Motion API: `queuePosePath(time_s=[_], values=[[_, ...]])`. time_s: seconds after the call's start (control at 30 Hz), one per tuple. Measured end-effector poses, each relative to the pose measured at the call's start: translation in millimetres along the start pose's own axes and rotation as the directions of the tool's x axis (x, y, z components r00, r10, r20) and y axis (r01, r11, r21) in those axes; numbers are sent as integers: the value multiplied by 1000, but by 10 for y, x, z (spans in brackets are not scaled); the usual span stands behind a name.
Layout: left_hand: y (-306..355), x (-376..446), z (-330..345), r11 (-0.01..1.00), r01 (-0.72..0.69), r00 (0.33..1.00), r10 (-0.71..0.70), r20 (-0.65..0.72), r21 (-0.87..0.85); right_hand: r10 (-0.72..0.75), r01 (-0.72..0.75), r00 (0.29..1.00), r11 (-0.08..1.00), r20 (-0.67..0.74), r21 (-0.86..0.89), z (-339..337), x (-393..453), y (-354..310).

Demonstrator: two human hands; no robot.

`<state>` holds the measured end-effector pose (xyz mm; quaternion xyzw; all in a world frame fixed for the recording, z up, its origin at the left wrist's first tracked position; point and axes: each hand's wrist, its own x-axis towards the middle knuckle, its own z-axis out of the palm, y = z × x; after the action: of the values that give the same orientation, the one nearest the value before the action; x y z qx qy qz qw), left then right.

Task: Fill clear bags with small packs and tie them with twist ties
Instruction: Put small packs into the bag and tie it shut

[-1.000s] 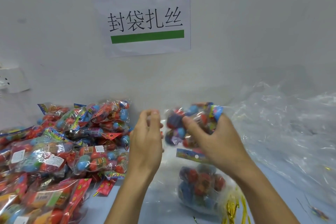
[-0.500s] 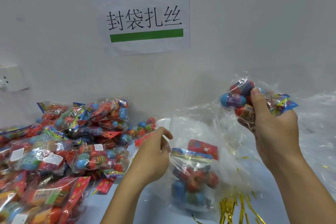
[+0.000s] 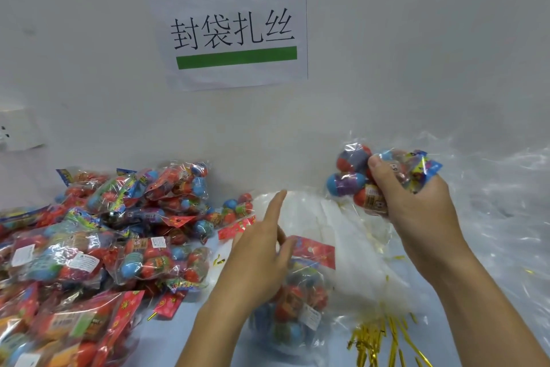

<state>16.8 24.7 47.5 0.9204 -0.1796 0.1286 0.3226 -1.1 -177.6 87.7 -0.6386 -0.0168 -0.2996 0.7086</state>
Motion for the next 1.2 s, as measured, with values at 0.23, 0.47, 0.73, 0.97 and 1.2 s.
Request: queuePosePath(time_s=[0.23,0.47,0.73,0.97,1.2], values=[[-24,34,-75,980,139,975,-110,-192,146,-25,27,996,999,86,-21,108,-55,-19],[-22,45,-169,965,257,906,-221,-362,52,-8,10,997,1000,73,-26,156,-75,-19],[-123,-1,-248,911,366,872,-265,-412,188,-1,3,997,1000,75,-26,165,-79,-13],[55,82,-278,996,-41,893,-1,-450,-83,-4,5,997,1000,71,-15,154,-81,-36],[93,37,-356,952,24,808,-199,-554,-306,-25,25,998,1000,53,8,135,-77,-67]])
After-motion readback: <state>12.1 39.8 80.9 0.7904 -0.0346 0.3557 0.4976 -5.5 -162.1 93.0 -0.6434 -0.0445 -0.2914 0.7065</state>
